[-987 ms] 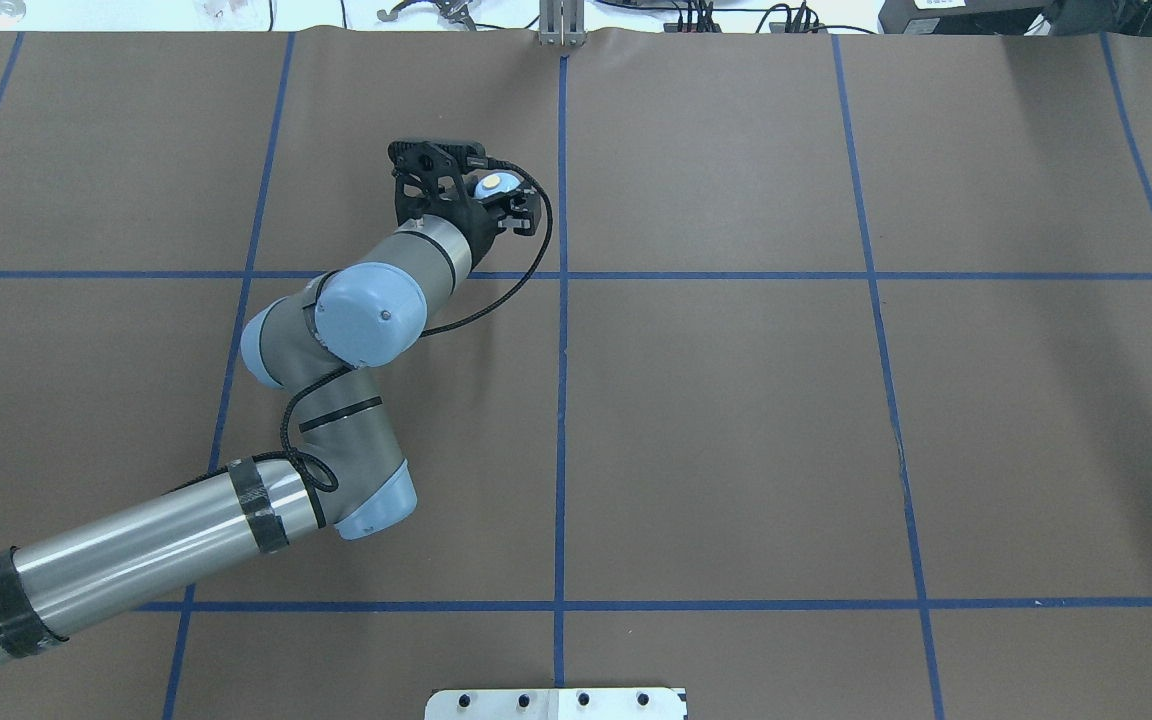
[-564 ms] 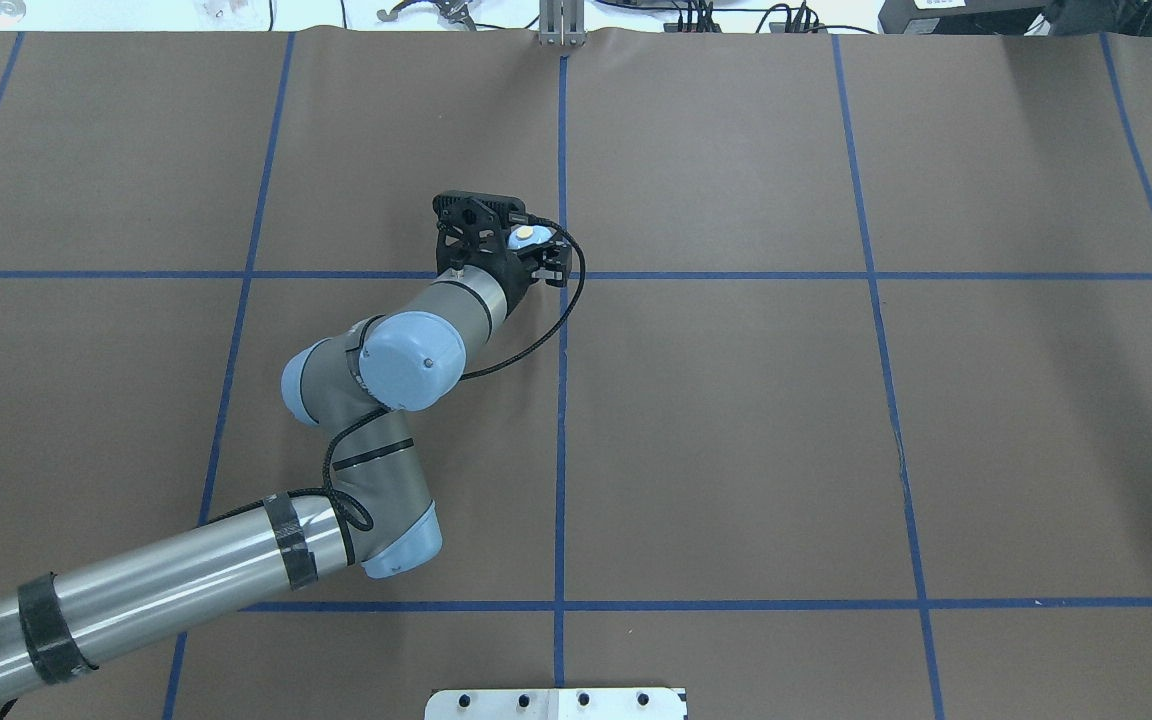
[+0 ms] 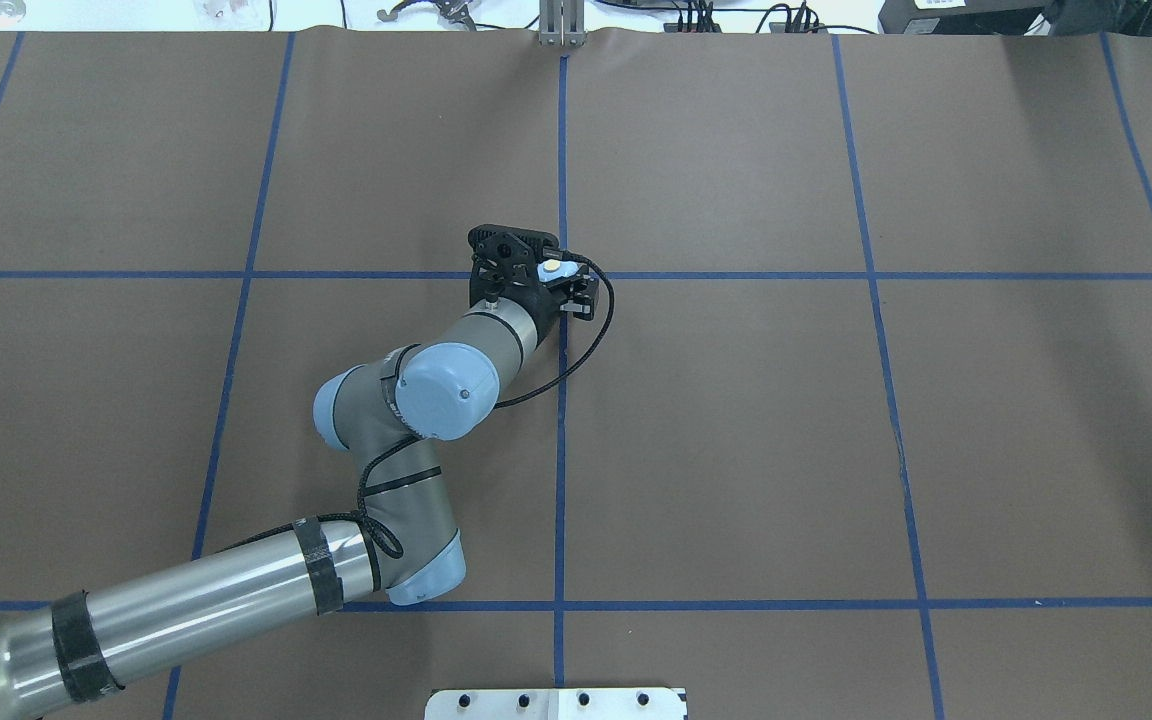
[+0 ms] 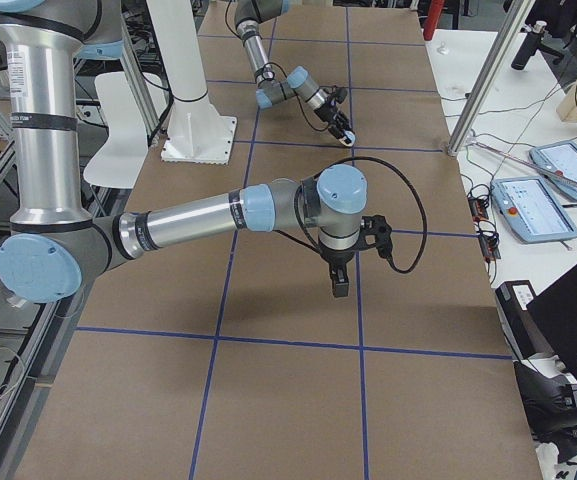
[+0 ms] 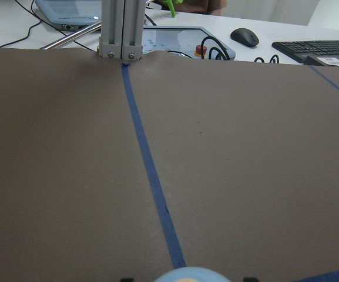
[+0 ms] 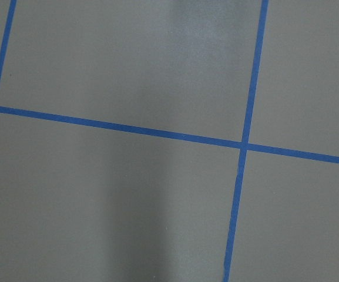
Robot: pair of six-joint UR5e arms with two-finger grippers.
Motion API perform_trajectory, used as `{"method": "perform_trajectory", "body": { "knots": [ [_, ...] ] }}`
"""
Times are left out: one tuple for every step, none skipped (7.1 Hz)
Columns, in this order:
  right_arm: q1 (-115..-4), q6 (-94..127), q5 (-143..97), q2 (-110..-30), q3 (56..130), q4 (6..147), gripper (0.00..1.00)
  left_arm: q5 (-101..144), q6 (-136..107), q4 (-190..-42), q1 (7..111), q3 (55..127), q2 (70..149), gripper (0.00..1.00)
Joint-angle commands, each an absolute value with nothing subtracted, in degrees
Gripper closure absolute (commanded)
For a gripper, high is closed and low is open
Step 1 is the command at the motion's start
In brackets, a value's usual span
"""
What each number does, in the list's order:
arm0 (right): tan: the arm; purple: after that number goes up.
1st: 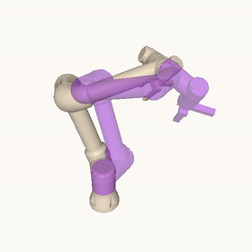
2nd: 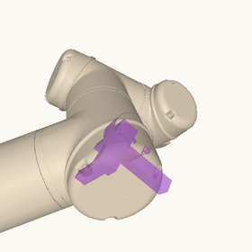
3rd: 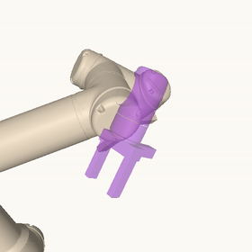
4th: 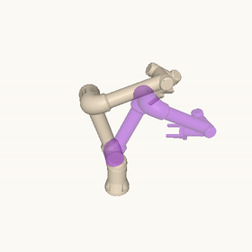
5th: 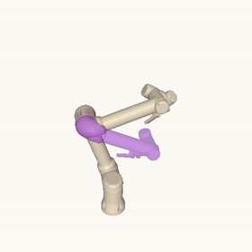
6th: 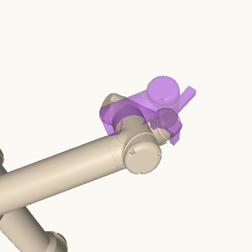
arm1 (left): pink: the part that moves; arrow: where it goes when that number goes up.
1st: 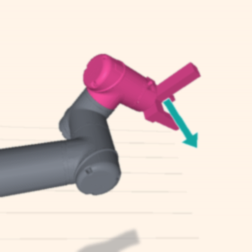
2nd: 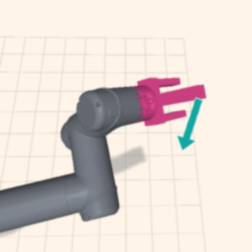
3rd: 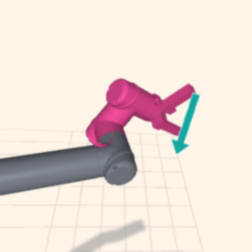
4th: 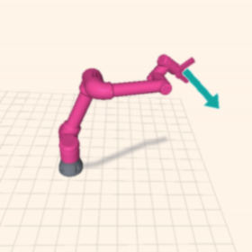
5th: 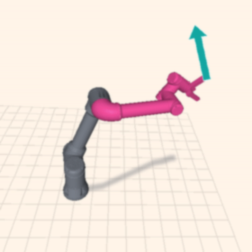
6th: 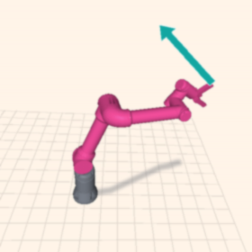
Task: Place and press bell with both arms
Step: 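Lower the bell onto the table center and open the left gripper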
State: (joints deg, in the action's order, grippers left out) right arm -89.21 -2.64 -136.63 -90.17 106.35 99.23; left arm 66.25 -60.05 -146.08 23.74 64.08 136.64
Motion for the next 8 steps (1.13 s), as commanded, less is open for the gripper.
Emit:
{"method": "perform_trajectory", "body": {
  "knots": [
    [-89.2, -2.6, -136.7, -90.2, 106.4, 99.2, 0.0, 66.3, -60.2, -146.0, 23.1, 63.8, 137.1, 0.14],
    [-89.2, -2.6, -136.6, -90.1, 106.4, 99.2, 0.0, 66.2, -60.2, -146.0, 23.1, 63.8, 137.1, 0.01],
    [-89.2, -2.6, -136.6, -90.1, 106.4, 99.2, 0.0, 66.3, -60.2, -146.0, 23.1, 64.0, 137.1, 0.01],
    [-89.2, -2.6, -136.7, -89.7, 106.5, 99.2, 0.0, 66.4, -60.2, -146.1, 23.2, 64.3, 137.1, 0.01],
    [-89.2, -2.5, -136.6, -89.0, 106.4, 99.3, 0.0, 66.8, -60.0, -146.0, 23.8, 64.9, 137.6, 0.01],
    [-88.8, -2.4, -136.7, -87.6, 106.3, 99.7, 0.0, 69.0, -59.9, -145.6, 26.9, 65.1, 137.7, 0.0],
    [-86.4, 2.2, -136.0, -84.7, 106.3, 99.7, 0.0, 75.5, -57.8, -144.7, 31.1, 65.4, 137.7, 0.0],
    [-83.0, 6.7, -134.7, -81.9, 106.2, 99.7, 0.0, 81.5, -55.1, -140.3, 35.5, 66.3, 137.4, 0.0]
  ]
}}
